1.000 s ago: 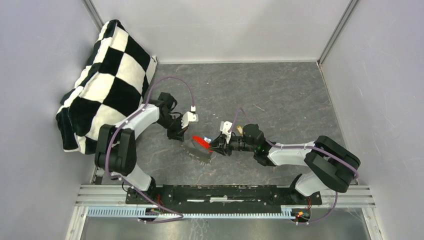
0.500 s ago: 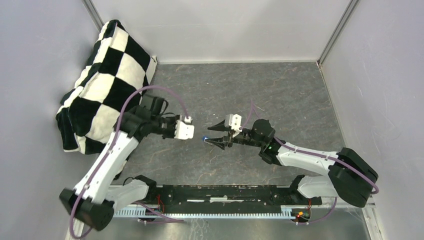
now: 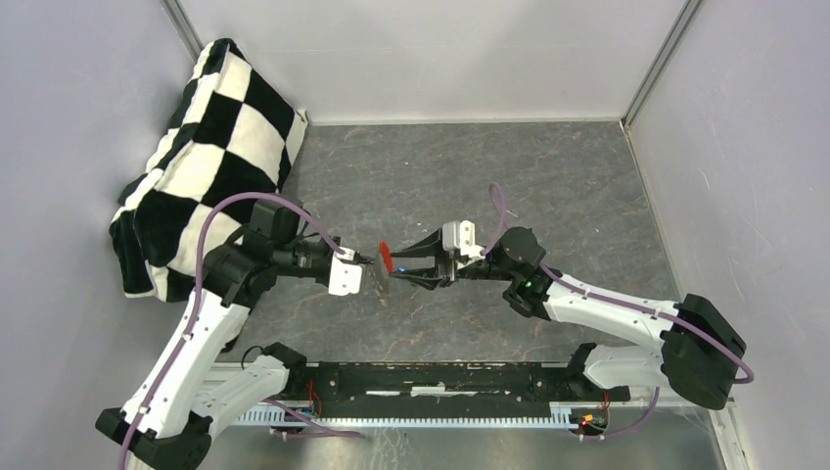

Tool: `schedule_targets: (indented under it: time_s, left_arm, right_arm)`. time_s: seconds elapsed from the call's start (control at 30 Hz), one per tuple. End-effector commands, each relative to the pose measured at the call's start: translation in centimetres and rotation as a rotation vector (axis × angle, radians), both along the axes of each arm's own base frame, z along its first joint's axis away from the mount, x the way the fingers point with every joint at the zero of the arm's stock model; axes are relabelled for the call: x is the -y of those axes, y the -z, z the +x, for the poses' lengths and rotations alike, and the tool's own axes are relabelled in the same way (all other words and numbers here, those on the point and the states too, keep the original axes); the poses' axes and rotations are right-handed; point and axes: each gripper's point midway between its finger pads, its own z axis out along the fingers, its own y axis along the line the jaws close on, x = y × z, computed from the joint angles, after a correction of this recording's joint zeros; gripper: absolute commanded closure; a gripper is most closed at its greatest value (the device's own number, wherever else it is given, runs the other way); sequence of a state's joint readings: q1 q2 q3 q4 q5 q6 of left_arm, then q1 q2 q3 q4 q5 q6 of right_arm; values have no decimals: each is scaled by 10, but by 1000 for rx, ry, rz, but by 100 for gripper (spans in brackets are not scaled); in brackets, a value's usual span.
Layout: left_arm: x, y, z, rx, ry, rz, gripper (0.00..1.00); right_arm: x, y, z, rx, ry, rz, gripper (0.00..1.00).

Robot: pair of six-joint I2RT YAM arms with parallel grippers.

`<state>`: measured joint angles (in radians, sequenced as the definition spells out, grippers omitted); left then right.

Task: Put the keys on the keyring
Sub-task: Adjust the keyring.

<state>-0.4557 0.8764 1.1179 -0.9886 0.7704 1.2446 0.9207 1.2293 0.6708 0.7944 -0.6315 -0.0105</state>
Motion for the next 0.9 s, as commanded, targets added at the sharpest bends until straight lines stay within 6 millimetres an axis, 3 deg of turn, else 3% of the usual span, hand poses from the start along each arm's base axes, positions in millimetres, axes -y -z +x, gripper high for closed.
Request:
schedule_targets:
  time_s: [0.0, 0.1, 0.33, 0.5, 0.87]
  left_arm:
    - [14, -42, -12, -11, 32, -152, 98]
    - [16, -43, -16, -21, 49, -164, 98]
    - [17, -42, -22, -17, 77, -175, 98]
    - [16, -42, -24, -8, 81, -176, 98]
    - [15, -40, -24, -2, 77, -172, 98]
  right_arm:
    - [-9, -27, -19, 68, -55, 42, 57]
    - [-15, -22, -20, 89, -25, 11, 58]
    - [-25, -15, 3, 103, 116, -36, 64]
    - [-28, -17, 7, 96, 139, -22, 64]
    - [-12, -9, 13, 96, 215, -38, 58]
